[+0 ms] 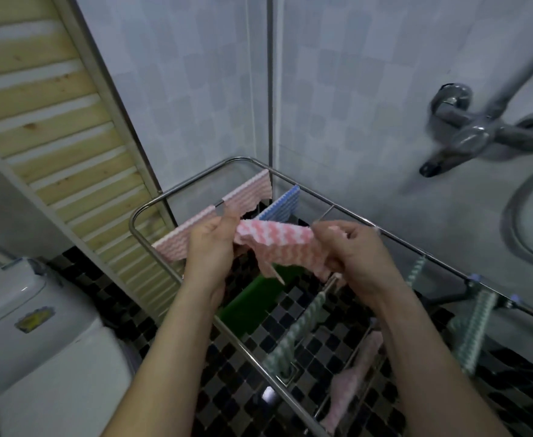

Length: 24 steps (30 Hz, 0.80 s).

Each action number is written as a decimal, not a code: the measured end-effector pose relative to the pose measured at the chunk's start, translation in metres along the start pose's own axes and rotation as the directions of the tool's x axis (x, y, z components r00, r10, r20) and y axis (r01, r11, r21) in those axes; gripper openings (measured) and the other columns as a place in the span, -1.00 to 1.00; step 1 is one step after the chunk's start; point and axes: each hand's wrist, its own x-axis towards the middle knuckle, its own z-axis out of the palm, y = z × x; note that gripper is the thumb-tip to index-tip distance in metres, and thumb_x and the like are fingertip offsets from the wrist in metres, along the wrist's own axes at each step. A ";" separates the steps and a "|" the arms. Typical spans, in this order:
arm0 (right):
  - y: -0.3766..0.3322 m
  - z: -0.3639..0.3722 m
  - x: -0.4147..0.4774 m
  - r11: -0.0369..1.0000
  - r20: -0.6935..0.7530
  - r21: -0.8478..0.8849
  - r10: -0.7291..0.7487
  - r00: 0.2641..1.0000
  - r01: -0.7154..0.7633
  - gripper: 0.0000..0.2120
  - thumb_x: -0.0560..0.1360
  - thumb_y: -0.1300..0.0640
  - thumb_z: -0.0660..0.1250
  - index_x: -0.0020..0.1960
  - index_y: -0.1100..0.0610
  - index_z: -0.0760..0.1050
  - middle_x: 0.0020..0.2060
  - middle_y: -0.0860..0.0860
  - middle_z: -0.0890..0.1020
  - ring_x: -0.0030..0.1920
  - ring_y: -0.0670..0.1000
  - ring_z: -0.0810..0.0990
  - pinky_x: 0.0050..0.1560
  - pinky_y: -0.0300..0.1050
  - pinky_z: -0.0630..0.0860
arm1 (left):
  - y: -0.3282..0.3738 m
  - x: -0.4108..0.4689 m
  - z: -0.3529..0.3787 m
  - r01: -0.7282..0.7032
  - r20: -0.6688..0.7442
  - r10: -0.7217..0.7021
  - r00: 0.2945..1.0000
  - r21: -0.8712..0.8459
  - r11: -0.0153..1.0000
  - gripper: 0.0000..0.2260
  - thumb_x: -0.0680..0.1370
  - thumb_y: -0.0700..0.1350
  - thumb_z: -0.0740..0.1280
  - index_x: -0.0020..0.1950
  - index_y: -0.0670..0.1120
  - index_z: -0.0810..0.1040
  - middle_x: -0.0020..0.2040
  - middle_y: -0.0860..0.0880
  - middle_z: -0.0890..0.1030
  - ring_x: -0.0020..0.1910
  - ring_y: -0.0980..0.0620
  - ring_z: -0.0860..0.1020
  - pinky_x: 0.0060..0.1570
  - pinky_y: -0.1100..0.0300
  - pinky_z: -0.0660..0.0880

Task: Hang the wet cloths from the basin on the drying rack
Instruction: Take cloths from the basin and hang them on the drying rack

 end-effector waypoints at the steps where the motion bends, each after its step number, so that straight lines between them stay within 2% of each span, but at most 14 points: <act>1: -0.006 -0.004 -0.009 0.983 0.018 -0.176 -0.049 0.999 0.051 -0.87 0.36 0.10 0.51 -0.19 0.15 0.63 -0.49 -0.08 0.58 -0.52 -0.13 0.48 -0.50 -0.31 0.40 | 0.003 -0.004 -0.003 -0.018 0.017 0.018 1.000 -0.001 1.000 -0.55 0.61 0.02 0.27 -0.47 -0.09 0.52 -0.55 0.00 0.52 -0.58 0.07 0.44 -0.49 0.19 0.35; 3: -0.015 -0.013 -0.028 0.877 0.088 -0.453 -0.132 0.987 0.157 -0.89 0.37 0.14 0.54 -0.12 0.10 0.66 -0.35 -0.10 0.66 -0.36 -0.18 0.58 -0.32 -0.32 0.48 | 0.010 -0.015 -0.009 -0.050 0.043 0.051 0.998 -0.024 0.998 -0.52 0.60 0.01 0.27 -0.51 -0.08 0.57 -0.53 0.01 0.55 -0.55 0.09 0.50 -0.46 0.23 0.43; 5: -0.020 -0.018 -0.048 0.801 0.121 -0.559 -0.176 0.977 0.214 -0.96 0.43 0.16 0.49 -0.18 0.07 0.65 -0.38 -0.14 0.63 -0.34 -0.20 0.53 -0.27 -0.31 0.43 | 0.014 -0.026 -0.016 -0.052 0.065 0.057 0.996 -0.066 0.996 -0.52 0.58 0.02 0.30 -0.53 -0.09 0.53 -0.53 0.01 0.53 -0.53 0.07 0.48 -0.40 0.23 0.43; 6: -0.022 -0.021 -0.059 0.798 0.128 -0.559 -0.185 0.974 0.225 -0.91 0.46 0.19 0.46 -0.22 0.07 0.64 -0.41 -0.14 0.59 -0.36 -0.19 0.50 -0.30 -0.30 0.41 | 0.014 -0.033 -0.018 -0.047 0.076 0.055 0.996 -0.105 0.993 -0.55 0.57 0.03 0.31 -0.50 -0.09 0.49 -0.53 0.00 0.51 -0.53 0.06 0.46 -0.39 0.21 0.41; 8: -0.024 -0.022 -0.075 0.890 0.114 -0.418 -0.146 0.983 0.181 -0.88 0.50 0.21 0.40 -0.21 0.11 0.64 -0.41 -0.09 0.58 -0.35 -0.12 0.49 -0.33 -0.28 0.42 | 0.013 -0.044 -0.018 -0.047 0.077 0.056 0.995 -0.113 0.992 -0.60 0.57 0.06 0.30 -0.39 -0.13 0.46 -0.50 -0.03 0.51 -0.53 0.06 0.47 -0.43 0.24 0.42; 10: -0.022 -0.019 -0.098 0.986 0.057 -0.160 -0.047 0.997 0.056 -0.82 0.54 0.21 0.33 -0.20 0.15 0.64 -0.40 0.00 0.59 -0.39 -0.07 0.51 -0.38 -0.26 0.50 | 0.010 -0.063 -0.018 -0.034 0.095 0.044 0.995 -0.103 0.994 -0.63 0.58 0.08 0.28 -0.31 -0.14 0.51 -0.43 -0.06 0.58 -0.47 0.04 0.54 -0.41 0.24 0.48; 13: -0.014 -0.014 -0.125 0.984 -0.002 0.159 0.087 0.996 -0.085 -0.82 0.58 0.22 0.25 -0.11 0.19 0.61 -0.39 0.04 0.64 -0.45 -0.09 0.58 -0.45 -0.24 0.58 | -0.002 -0.082 -0.019 0.024 0.220 -0.012 0.975 -0.052 0.998 -0.59 0.50 0.27 0.27 -0.24 -0.06 0.59 -0.23 -0.09 0.65 -0.23 -0.06 0.60 -0.09 0.04 0.55; 15: -0.005 -0.014 -0.142 0.976 -0.070 0.199 0.105 0.992 -0.090 -0.83 0.59 0.19 0.25 -0.09 0.19 0.59 -0.40 0.03 0.64 -0.47 -0.10 0.58 -0.48 -0.26 0.56 | -0.008 -0.097 -0.023 0.081 0.436 -0.102 0.894 0.065 0.995 -0.45 0.34 0.45 0.24 -0.19 -0.01 0.67 -0.08 -0.12 0.69 -0.08 -0.13 0.63 0.09 -0.08 0.52; 16: -0.001 -0.014 -0.143 0.983 -0.099 0.167 0.088 0.991 -0.071 -0.83 0.58 0.16 0.27 -0.12 0.18 0.58 -0.42 0.02 0.63 -0.48 -0.10 0.56 -0.49 -0.26 0.54 | -0.009 -0.100 -0.025 0.090 0.550 -0.151 0.821 0.136 0.987 -0.46 0.35 0.44 0.24 -0.15 0.00 0.69 -0.06 -0.11 0.69 -0.06 -0.11 0.64 0.08 -0.02 0.54; 18: 0.007 -0.022 -0.157 0.993 -0.164 0.112 0.040 0.986 -0.022 -0.77 0.58 0.12 0.29 -0.20 0.21 0.58 -0.48 0.03 0.58 -0.53 -0.08 0.48 -0.50 -0.30 0.43 | -0.017 -0.119 -0.023 -0.013 0.752 -0.204 0.627 0.272 0.962 -0.71 0.52 0.16 0.33 -0.19 0.00 0.69 -0.19 0.02 0.69 -0.19 0.08 0.62 -0.12 0.23 0.55; 19: 0.009 -0.026 -0.163 0.996 -0.190 0.086 0.017 0.982 -0.001 -0.73 0.57 0.10 0.29 -0.23 0.24 0.56 -0.53 0.04 0.54 -0.60 -0.09 0.41 -0.55 -0.33 0.35 | -0.020 -0.126 -0.021 -0.070 0.783 -0.202 0.588 0.298 0.952 -0.78 0.56 -0.01 0.35 -0.24 0.00 0.69 -0.26 0.07 0.67 -0.26 0.15 0.60 -0.19 0.31 0.51; 21: 0.011 -0.040 -0.178 0.999 -0.244 0.028 -0.008 0.970 0.015 -0.65 0.56 0.04 0.30 -0.21 0.32 0.55 -0.59 0.04 0.44 -0.67 -0.10 0.29 -0.62 -0.36 0.20 | -0.027 -0.140 -0.012 -0.053 0.729 -0.213 0.651 0.323 0.945 -0.84 0.54 -0.05 0.37 -0.16 -0.06 0.71 -0.20 0.00 0.71 -0.19 0.07 0.67 -0.12 0.20 0.55; 23: 0.010 -0.059 -0.195 1.000 -0.262 -0.006 -0.014 0.965 0.013 -0.61 0.55 0.00 0.31 -0.14 0.36 0.55 -0.59 0.04 0.42 -0.67 -0.11 0.26 -0.62 -0.36 0.19 | -0.033 -0.150 -0.001 0.043 0.640 -0.227 0.734 0.290 0.956 -0.75 0.54 0.07 0.34 -0.01 -0.06 0.70 -0.07 -0.09 0.72 -0.06 -0.05 0.68 0.02 0.07 0.56; 24: 0.011 -0.068 -0.200 1.000 -0.242 -0.018 -0.011 0.970 0.007 -0.63 0.53 0.00 0.33 -0.15 0.35 0.55 -0.58 0.03 0.43 -0.65 -0.11 0.28 -0.63 -0.36 0.21 | -0.035 -0.153 0.002 0.049 0.624 -0.217 0.750 0.275 0.960 -0.72 0.55 0.10 0.31 -0.01 -0.06 0.70 -0.07 -0.08 0.72 -0.07 -0.03 0.68 -0.01 0.11 0.56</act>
